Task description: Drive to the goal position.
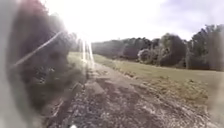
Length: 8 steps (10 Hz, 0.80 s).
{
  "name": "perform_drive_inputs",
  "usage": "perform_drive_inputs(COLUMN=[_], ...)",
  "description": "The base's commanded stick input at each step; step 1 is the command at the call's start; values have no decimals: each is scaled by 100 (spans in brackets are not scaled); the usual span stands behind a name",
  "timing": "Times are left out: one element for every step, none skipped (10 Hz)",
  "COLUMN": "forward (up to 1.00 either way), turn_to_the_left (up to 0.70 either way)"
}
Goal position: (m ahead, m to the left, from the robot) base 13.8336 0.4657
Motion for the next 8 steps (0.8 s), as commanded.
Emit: perform_drive_inputs(forward=[85,85,85,85,85,85,85,85], turn_to_the_left=[0,0,0,0,0,0,0,0])
